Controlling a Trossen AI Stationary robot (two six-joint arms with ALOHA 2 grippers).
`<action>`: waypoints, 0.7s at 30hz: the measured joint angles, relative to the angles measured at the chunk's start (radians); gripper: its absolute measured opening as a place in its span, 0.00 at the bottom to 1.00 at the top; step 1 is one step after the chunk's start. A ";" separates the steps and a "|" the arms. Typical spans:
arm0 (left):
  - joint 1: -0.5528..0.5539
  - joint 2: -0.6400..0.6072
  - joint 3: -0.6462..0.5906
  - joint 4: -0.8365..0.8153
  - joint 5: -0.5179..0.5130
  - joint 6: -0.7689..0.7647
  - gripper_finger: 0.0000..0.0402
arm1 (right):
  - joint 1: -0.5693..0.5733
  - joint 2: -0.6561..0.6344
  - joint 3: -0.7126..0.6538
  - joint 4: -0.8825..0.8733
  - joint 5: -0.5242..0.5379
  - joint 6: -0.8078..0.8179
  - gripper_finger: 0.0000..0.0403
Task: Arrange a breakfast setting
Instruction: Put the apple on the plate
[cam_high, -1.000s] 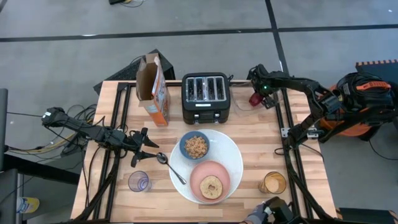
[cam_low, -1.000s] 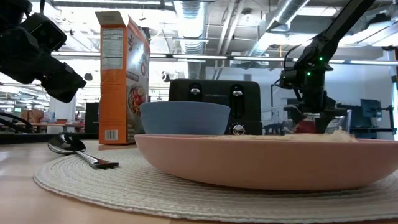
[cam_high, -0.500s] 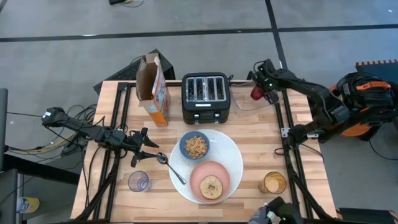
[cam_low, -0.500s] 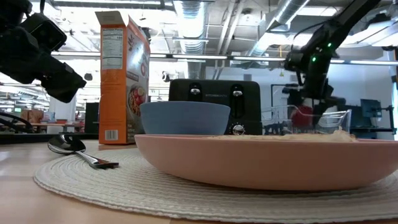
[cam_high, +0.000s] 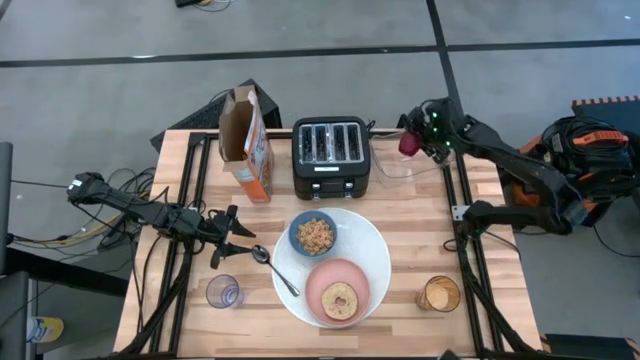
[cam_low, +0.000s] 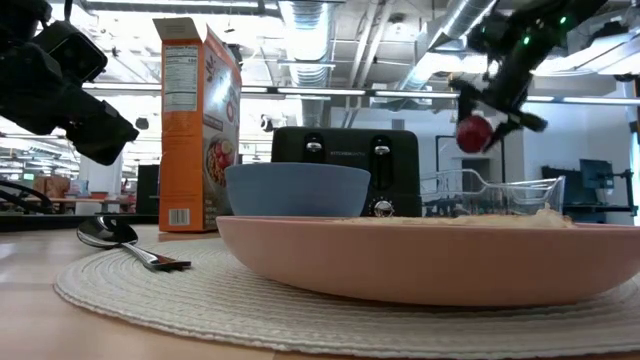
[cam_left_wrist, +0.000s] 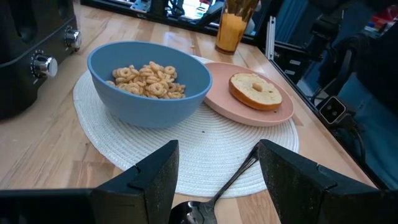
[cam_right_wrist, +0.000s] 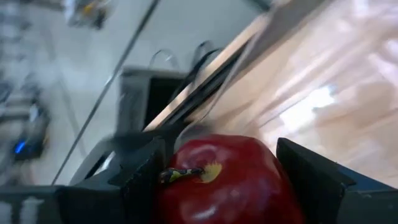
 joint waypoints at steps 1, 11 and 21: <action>0.000 0.000 0.000 0.000 0.000 0.000 0.52 | 0.024 -0.016 0.000 0.007 0.000 -0.012 0.74; 0.000 0.000 0.000 0.000 0.000 0.000 0.52 | 0.345 -0.084 0.000 0.132 0.065 -0.039 0.74; 0.000 0.000 0.000 0.000 0.000 0.000 0.52 | 0.697 -0.028 0.000 0.213 0.202 0.065 0.75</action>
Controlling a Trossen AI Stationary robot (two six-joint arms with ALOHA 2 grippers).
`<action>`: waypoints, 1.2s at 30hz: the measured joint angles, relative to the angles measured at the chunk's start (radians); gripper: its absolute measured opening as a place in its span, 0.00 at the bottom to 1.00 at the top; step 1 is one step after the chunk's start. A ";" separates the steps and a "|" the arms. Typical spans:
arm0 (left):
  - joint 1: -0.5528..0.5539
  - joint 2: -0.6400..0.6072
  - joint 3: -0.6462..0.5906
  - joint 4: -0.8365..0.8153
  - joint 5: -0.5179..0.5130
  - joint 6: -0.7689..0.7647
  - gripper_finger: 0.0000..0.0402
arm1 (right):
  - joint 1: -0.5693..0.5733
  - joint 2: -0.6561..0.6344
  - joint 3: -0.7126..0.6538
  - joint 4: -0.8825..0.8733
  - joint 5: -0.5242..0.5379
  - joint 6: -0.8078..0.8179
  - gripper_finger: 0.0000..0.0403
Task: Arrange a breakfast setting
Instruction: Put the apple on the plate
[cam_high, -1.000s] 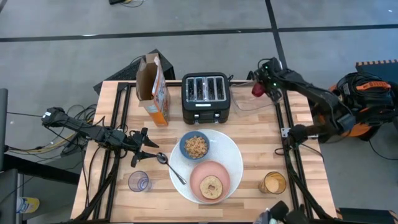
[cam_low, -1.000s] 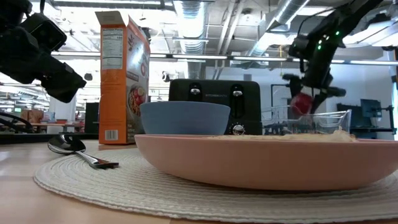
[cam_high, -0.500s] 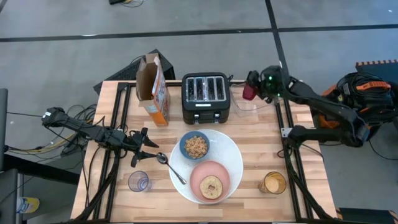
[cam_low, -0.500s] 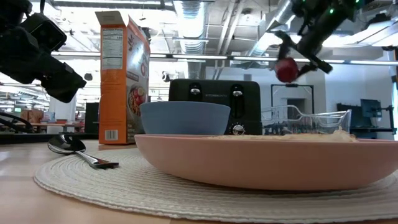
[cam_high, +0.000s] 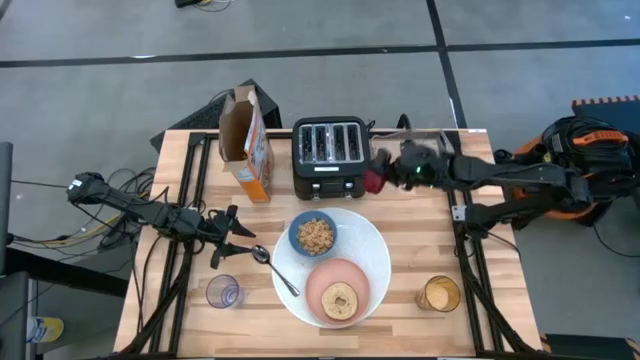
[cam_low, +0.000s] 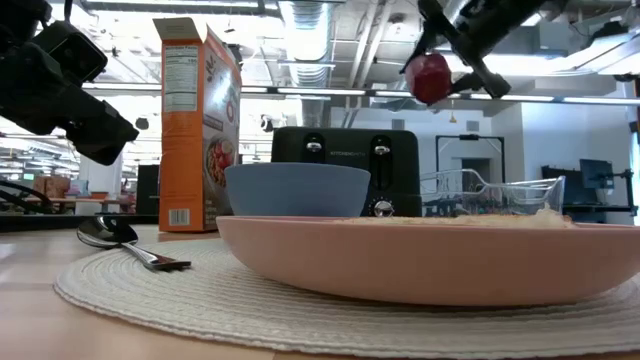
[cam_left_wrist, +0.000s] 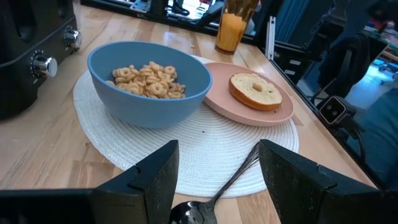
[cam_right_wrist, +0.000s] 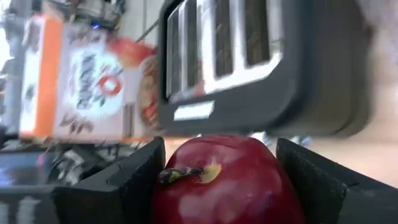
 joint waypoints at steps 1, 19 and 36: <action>0.000 0.000 0.000 0.000 0.000 0.000 0.52 | 0.037 0.014 0.000 0.017 0.019 0.019 0.76; 0.000 0.000 0.000 0.000 0.000 0.000 0.52 | 0.443 0.301 0.000 0.192 0.143 0.140 0.76; 0.000 0.000 0.000 0.000 0.000 0.000 0.52 | 0.584 0.540 0.000 0.315 0.142 0.270 0.76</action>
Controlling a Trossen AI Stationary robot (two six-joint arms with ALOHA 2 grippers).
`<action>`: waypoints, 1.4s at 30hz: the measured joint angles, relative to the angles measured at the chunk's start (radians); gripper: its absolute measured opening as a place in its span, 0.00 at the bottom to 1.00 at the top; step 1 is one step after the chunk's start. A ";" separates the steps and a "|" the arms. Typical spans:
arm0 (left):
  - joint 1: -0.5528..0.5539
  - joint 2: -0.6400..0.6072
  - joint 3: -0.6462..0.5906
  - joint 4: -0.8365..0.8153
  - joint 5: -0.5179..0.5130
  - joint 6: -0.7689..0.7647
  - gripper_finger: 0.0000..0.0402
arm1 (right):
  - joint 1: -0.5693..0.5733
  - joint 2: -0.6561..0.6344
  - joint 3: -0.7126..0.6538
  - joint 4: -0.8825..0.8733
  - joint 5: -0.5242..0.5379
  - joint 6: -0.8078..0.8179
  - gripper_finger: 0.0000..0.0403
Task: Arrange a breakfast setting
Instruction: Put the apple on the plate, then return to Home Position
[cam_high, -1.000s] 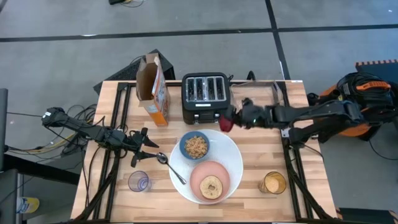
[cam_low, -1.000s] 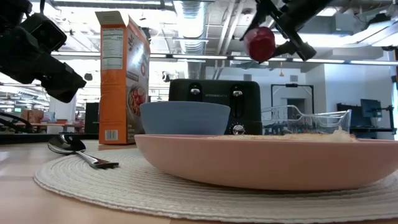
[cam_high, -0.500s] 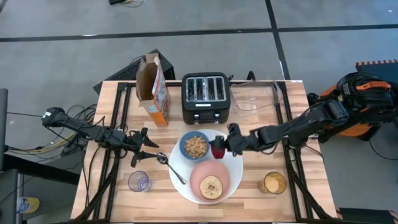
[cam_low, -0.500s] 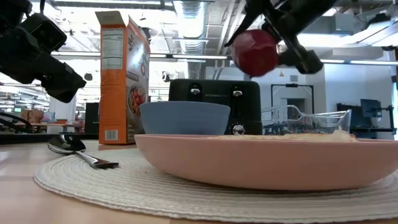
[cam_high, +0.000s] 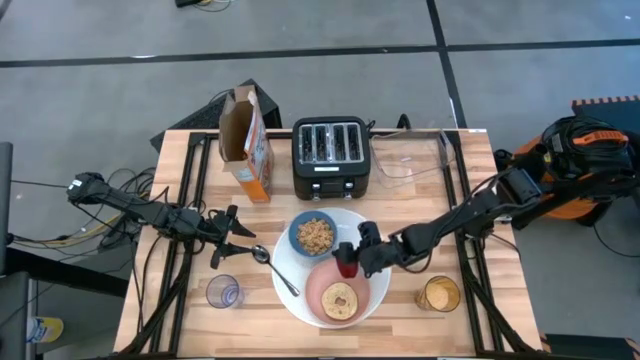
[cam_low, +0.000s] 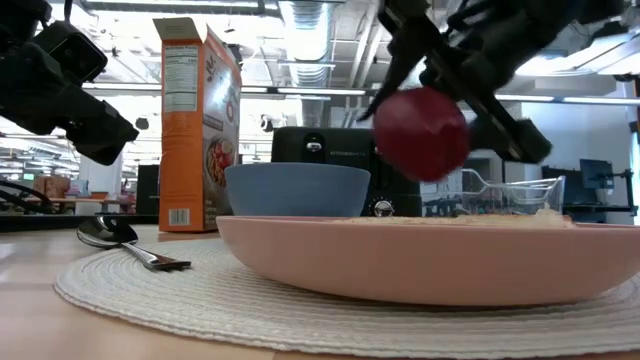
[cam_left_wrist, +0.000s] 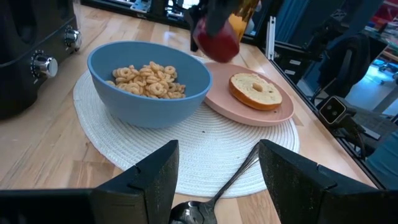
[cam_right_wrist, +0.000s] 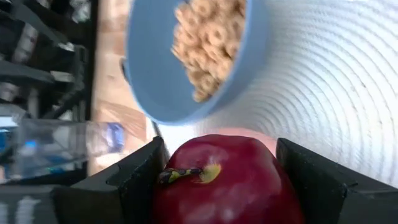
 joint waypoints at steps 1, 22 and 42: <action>0.000 0.000 0.000 0.000 0.000 0.000 0.52 | 0.006 0.010 0.000 -0.001 0.000 0.000 0.76; 0.000 0.000 0.000 0.000 0.000 0.000 0.52 | 0.025 0.102 0.000 0.004 -0.016 -0.056 0.76; 0.000 0.000 0.000 0.000 0.000 0.000 0.52 | 0.024 0.101 0.000 0.007 -0.059 -0.139 0.94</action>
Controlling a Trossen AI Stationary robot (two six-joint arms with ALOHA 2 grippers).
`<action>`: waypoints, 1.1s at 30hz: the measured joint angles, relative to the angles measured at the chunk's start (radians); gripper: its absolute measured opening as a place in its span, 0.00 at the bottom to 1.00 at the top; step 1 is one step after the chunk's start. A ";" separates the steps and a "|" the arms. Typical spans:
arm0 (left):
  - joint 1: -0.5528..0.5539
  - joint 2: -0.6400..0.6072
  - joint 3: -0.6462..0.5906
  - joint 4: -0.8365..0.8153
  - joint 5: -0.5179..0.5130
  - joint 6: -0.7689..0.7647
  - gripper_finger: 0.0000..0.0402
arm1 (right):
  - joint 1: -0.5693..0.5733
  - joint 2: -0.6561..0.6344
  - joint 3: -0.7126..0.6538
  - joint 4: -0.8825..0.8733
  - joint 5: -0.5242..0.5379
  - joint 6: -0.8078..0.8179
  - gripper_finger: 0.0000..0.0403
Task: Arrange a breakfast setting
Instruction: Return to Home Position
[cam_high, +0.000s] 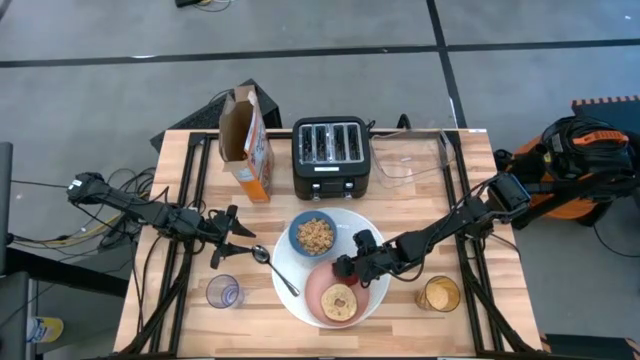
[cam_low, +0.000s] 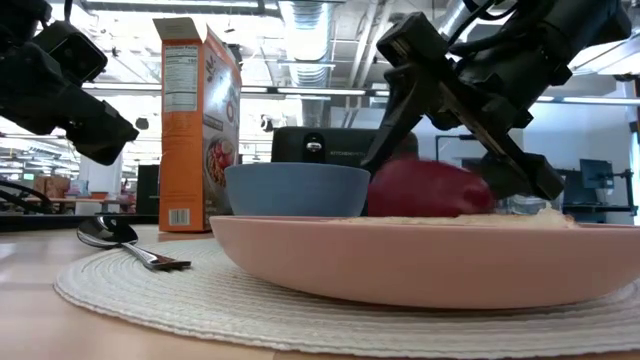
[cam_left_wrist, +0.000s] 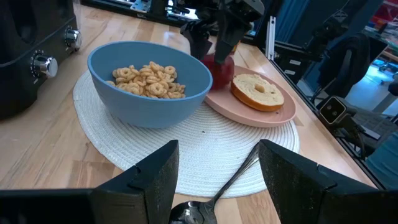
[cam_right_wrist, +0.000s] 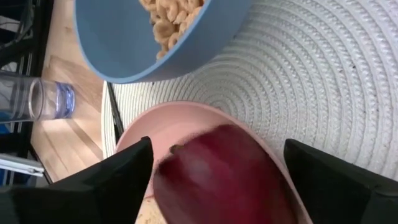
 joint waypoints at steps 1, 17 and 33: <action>0.000 0.000 0.000 0.000 0.000 0.000 0.52 | 0.000 0.000 0.000 0.000 0.000 -0.001 0.95; 0.000 0.000 0.000 0.000 0.000 0.000 0.52 | -0.003 -0.082 0.001 -0.038 0.009 -0.028 0.99; 0.000 0.000 0.000 0.000 0.000 0.000 0.52 | -0.102 -0.493 0.000 -0.170 -0.012 -0.499 0.91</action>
